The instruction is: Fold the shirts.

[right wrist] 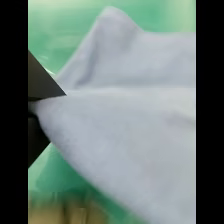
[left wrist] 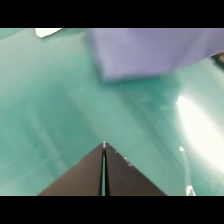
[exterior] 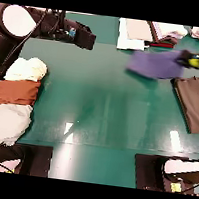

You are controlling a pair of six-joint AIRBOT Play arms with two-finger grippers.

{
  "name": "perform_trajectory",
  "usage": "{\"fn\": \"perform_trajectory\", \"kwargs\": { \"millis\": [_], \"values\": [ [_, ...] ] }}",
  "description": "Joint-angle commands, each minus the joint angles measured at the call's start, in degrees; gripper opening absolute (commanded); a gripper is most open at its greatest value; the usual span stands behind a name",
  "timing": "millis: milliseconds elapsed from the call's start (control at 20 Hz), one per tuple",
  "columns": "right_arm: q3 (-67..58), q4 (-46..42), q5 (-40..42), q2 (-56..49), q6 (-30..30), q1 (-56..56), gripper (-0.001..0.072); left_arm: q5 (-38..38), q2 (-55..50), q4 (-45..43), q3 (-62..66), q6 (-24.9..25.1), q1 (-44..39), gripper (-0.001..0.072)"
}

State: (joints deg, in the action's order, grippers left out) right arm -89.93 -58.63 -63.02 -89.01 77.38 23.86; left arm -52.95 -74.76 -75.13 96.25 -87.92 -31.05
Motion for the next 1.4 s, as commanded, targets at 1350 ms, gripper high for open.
{"fn": "perform_trajectory", "kwargs": {
  "millis": [1350],
  "values": [
    [18.49, -7.06, -9.92, 23.30, -0.31, 28.79, 0.0171, -1.20, 0.00, 0.85, 0.00, -0.09, -0.33, 0.0026]
  ]
}}
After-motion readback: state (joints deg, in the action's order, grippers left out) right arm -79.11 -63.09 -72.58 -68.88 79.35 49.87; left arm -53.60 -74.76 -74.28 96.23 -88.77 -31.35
